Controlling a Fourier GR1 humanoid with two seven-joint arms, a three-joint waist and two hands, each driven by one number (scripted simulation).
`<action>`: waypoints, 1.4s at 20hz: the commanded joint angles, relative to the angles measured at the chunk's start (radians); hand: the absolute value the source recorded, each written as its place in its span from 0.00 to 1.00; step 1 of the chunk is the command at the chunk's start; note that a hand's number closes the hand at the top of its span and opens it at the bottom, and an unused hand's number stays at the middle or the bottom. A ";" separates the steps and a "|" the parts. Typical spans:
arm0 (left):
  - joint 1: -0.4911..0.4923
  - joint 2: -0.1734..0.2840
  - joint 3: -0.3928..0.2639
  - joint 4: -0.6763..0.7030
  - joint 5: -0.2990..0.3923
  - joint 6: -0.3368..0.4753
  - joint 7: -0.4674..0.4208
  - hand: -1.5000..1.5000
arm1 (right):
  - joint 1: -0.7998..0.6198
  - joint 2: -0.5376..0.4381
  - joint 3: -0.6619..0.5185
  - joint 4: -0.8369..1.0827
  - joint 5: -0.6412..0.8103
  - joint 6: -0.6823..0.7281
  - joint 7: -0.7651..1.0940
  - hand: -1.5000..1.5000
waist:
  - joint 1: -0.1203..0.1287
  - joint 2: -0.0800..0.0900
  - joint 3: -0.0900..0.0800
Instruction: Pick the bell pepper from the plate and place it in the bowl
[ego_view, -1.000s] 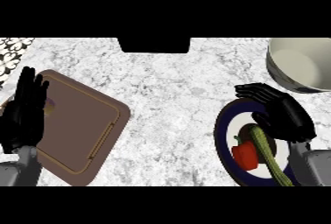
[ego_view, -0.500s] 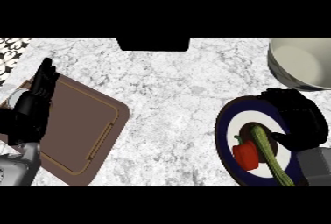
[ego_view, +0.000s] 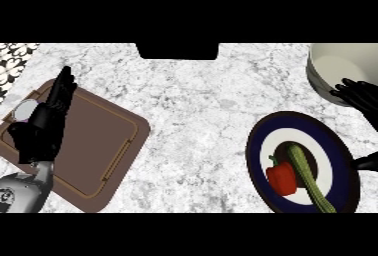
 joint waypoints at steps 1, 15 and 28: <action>-0.024 -0.029 -0.029 -0.009 -0.031 0.027 0.027 0.50 | -0.080 -0.082 0.027 -0.006 0.144 0.142 -0.170 0.00 | 0.005 -0.004 -0.002; -0.010 -0.031 0.011 0.065 -0.031 -0.006 -0.031 0.50 | -0.097 -0.174 0.364 -0.130 0.483 -0.004 -0.362 0.00 | -0.008 -0.009 -0.007; -0.007 -0.071 0.017 0.035 -0.083 -0.010 0.025 0.50 | -0.067 -0.145 0.596 -0.054 0.772 -0.267 -0.391 0.00 | -0.026 -0.015 -0.008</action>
